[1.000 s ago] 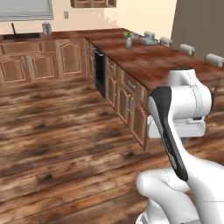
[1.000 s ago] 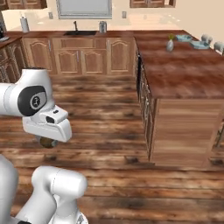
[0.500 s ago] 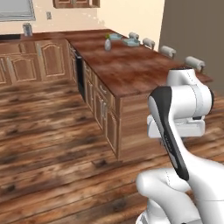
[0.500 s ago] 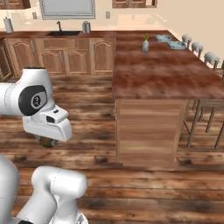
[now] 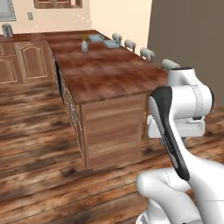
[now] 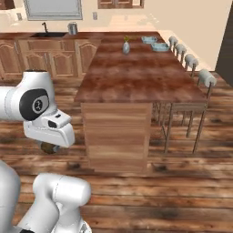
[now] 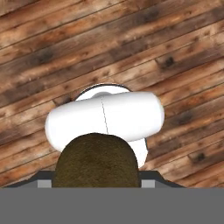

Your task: Place the cold items (kiwi and peach) from the fridge in one tupperware on the dining counter. Place the warm items (hot dog and kebab skewer) in the stove area in another tupperware.

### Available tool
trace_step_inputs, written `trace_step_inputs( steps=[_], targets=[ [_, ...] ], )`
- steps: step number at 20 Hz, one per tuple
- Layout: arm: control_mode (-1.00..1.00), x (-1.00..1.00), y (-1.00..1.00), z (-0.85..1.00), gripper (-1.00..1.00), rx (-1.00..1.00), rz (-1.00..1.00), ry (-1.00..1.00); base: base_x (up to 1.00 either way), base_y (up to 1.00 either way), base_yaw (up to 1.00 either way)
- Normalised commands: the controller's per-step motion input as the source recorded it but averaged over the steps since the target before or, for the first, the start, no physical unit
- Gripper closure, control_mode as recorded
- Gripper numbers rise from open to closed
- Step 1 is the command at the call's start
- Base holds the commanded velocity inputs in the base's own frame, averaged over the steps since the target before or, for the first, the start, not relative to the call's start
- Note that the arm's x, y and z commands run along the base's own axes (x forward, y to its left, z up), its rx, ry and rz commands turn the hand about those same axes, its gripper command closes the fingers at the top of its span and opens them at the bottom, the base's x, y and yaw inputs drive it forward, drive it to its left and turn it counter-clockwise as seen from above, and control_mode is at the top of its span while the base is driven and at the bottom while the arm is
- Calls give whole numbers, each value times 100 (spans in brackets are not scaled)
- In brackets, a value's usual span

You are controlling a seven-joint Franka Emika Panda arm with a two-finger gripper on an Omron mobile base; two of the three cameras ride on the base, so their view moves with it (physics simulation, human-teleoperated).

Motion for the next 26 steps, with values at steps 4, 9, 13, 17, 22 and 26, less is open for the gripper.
trace_step_inputs(
  steps=[4, 9, 13, 17, 22, 26],
  targets=[
    [100, 0, 0, 0, 100, 0, 0, 0, 23, -100, 0],
    [100, 0, 0, 0, 100, 0, 0, 0, 40, -100, 0],
    [100, 0, 0, 0, 100, 0, 0, 0, 78, -100, 2],
    [100, 0, 0, 0, 100, 0, 0, 0, 100, -100, 2],
    [100, 0, 0, 0, 100, 0, 0, 0, 88, -100, 9],
    [100, 0, 0, 0, 100, 0, 0, 0, 46, -100, 15]
  ],
)
